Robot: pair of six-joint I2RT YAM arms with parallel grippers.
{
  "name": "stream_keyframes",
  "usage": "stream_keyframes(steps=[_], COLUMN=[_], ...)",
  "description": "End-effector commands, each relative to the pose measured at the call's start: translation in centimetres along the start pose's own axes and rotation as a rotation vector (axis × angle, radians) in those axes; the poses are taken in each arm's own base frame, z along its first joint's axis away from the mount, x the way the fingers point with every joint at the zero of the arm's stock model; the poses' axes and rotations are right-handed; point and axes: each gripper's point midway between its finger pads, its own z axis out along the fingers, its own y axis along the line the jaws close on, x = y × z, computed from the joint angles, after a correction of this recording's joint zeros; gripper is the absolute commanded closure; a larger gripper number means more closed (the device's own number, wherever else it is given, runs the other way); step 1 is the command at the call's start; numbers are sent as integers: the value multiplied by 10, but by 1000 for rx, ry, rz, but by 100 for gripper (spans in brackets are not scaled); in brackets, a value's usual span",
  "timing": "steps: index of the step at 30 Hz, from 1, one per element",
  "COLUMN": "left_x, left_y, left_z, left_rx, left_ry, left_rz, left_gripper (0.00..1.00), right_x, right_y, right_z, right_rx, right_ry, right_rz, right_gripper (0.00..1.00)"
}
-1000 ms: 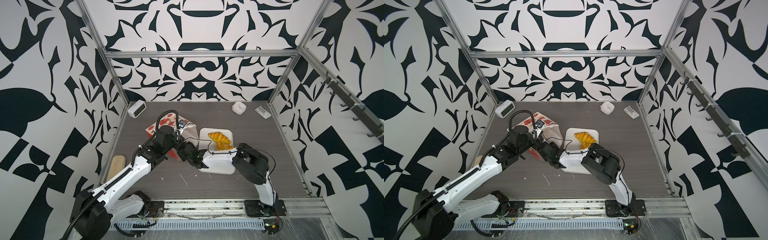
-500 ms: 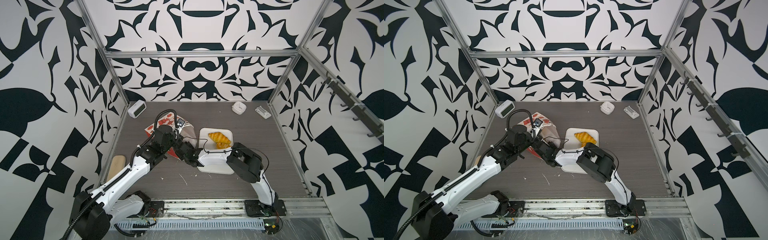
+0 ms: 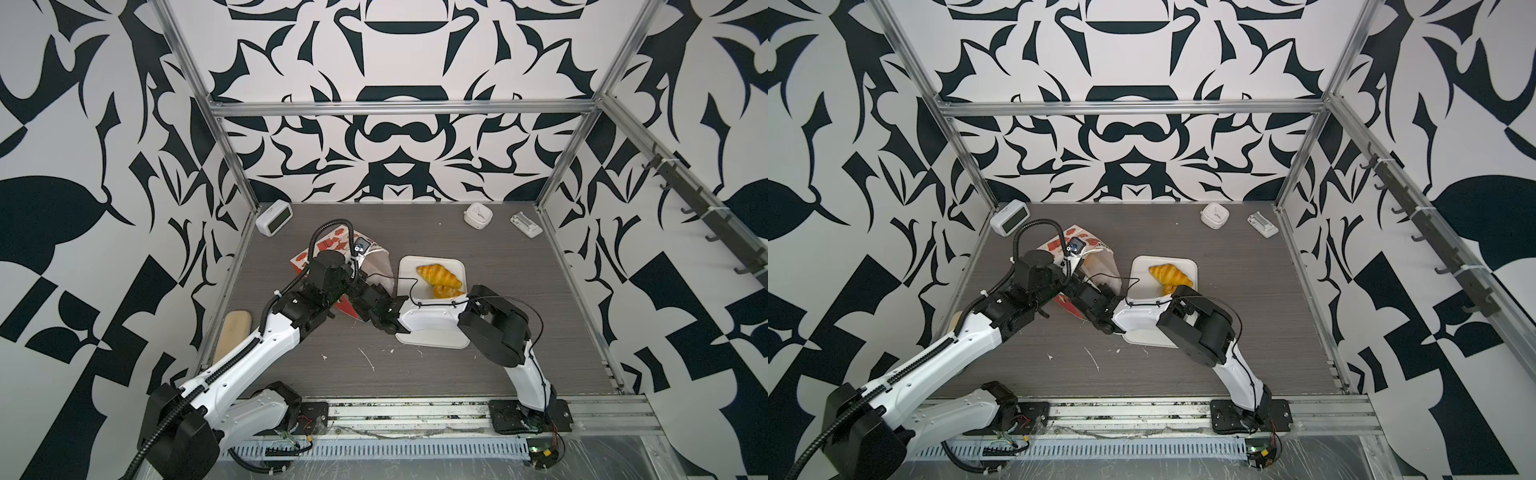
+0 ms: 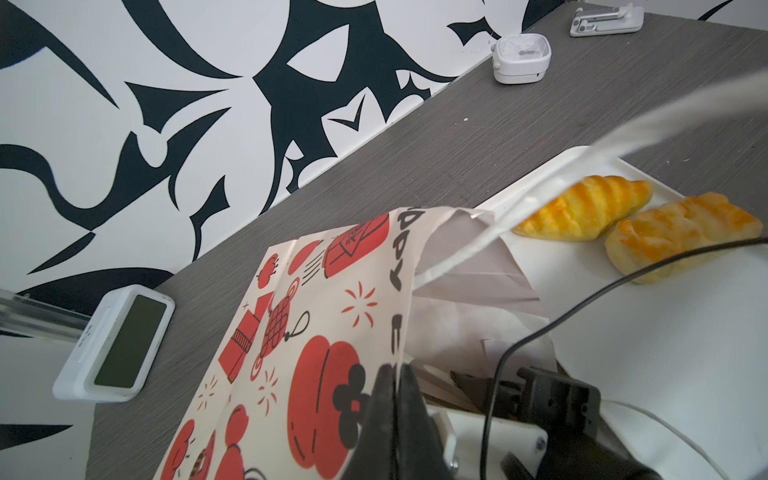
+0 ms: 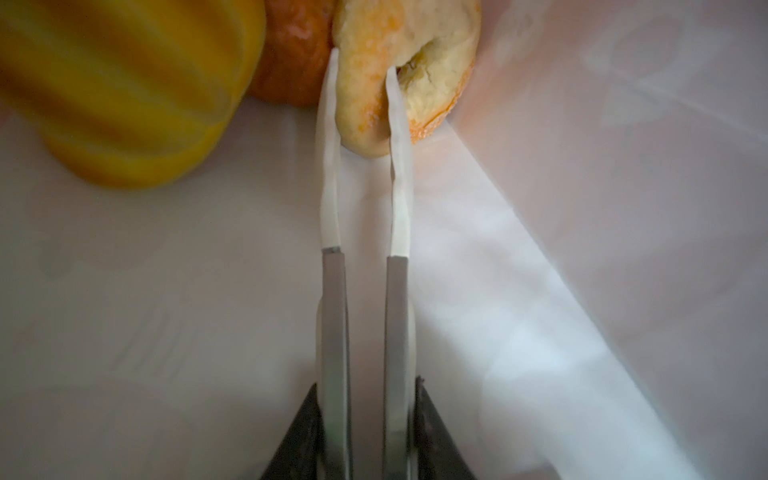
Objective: Take the fake bread out of the paper bag
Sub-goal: 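Close the tongs on the ring donut inside the bag and lift it out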
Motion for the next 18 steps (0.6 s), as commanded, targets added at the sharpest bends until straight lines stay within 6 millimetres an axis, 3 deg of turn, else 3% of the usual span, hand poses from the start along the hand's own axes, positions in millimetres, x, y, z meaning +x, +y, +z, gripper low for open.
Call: stream_keyframes(steps=[1, 18], left_x=[-3, 3], left_y=[-10, -8], left_z=[1, 8], left_rx=[43, 26], left_ry=[-11, 13], left_rz=[0, 7], left_gripper=[95, 95], right_x=[-48, -17], right_y=[-18, -33], right_z=[-36, -95], right_rx=[4, -108], right_ry=[-116, -20], right_rz=[83, 75], right_gripper=[74, 75])
